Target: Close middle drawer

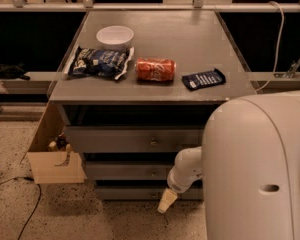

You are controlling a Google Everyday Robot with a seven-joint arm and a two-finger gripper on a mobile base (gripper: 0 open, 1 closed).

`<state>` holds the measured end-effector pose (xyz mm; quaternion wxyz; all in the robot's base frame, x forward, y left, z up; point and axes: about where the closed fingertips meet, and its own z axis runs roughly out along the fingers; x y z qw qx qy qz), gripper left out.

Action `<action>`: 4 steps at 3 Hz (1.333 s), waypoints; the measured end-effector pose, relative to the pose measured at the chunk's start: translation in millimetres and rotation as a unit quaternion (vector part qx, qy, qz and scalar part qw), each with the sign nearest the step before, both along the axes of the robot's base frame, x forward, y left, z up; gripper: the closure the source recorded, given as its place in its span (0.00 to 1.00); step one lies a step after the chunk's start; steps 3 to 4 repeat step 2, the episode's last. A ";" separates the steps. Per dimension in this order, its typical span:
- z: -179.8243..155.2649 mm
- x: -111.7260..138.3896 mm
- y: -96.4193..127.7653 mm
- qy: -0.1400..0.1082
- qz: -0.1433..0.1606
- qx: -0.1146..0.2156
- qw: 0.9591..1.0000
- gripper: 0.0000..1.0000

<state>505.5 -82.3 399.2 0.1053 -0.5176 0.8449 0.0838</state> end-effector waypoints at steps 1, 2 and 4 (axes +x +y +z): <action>4.8 19.7 3.3 -0.016 0.005 -0.005 1.000 0.00; 4.8 19.7 3.3 -0.016 0.005 -0.005 1.000 0.00; 4.8 19.7 3.3 -0.016 0.005 -0.005 1.000 0.00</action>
Offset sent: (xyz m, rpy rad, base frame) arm 0.0201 0.0036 0.0048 -0.0090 -0.0317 0.0105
